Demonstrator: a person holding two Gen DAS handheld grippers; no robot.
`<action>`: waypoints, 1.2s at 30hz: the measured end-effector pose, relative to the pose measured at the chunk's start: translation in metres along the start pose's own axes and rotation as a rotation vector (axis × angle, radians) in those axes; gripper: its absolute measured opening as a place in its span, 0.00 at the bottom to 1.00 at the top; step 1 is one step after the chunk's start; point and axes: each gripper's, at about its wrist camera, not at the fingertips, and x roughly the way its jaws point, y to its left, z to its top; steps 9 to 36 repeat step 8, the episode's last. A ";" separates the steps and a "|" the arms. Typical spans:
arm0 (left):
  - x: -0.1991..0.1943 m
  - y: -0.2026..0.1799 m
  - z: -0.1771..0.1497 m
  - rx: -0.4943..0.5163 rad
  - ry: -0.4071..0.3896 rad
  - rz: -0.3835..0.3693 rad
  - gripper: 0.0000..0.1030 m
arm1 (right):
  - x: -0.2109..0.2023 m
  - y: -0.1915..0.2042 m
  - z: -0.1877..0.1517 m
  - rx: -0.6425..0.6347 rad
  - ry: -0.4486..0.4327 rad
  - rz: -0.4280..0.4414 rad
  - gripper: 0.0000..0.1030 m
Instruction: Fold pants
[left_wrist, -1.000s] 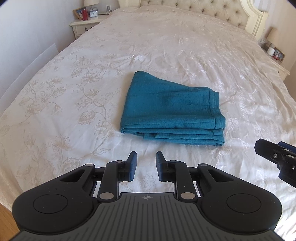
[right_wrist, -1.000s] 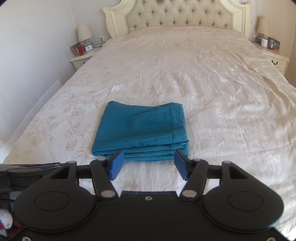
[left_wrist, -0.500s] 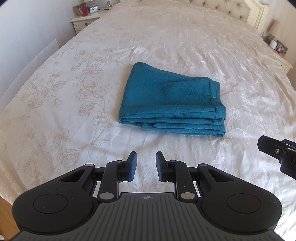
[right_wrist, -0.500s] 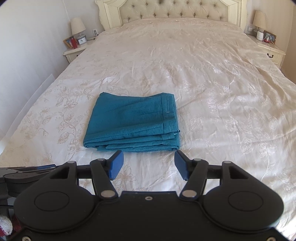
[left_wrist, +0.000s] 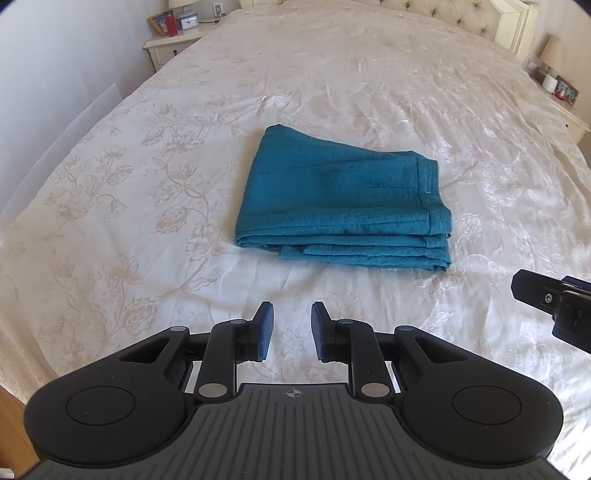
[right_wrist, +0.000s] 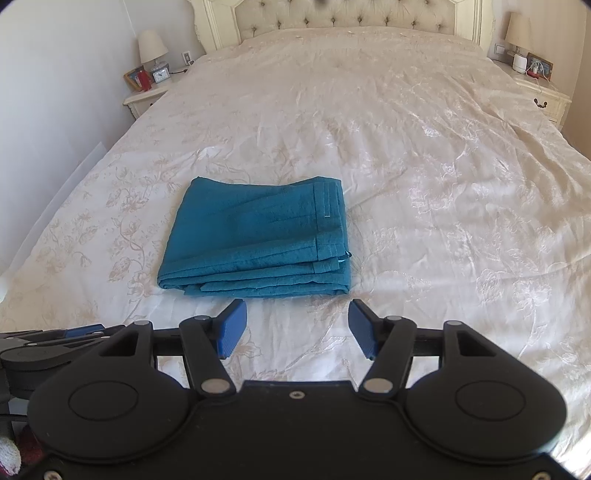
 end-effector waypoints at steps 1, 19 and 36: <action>0.000 0.000 0.000 0.001 0.001 0.001 0.21 | 0.001 0.000 0.000 0.000 0.001 0.002 0.63; 0.002 -0.002 -0.002 0.004 0.008 0.010 0.21 | 0.005 -0.001 -0.001 -0.007 0.014 0.017 0.63; 0.002 -0.002 -0.002 0.004 0.008 0.010 0.21 | 0.005 -0.001 -0.001 -0.007 0.014 0.017 0.63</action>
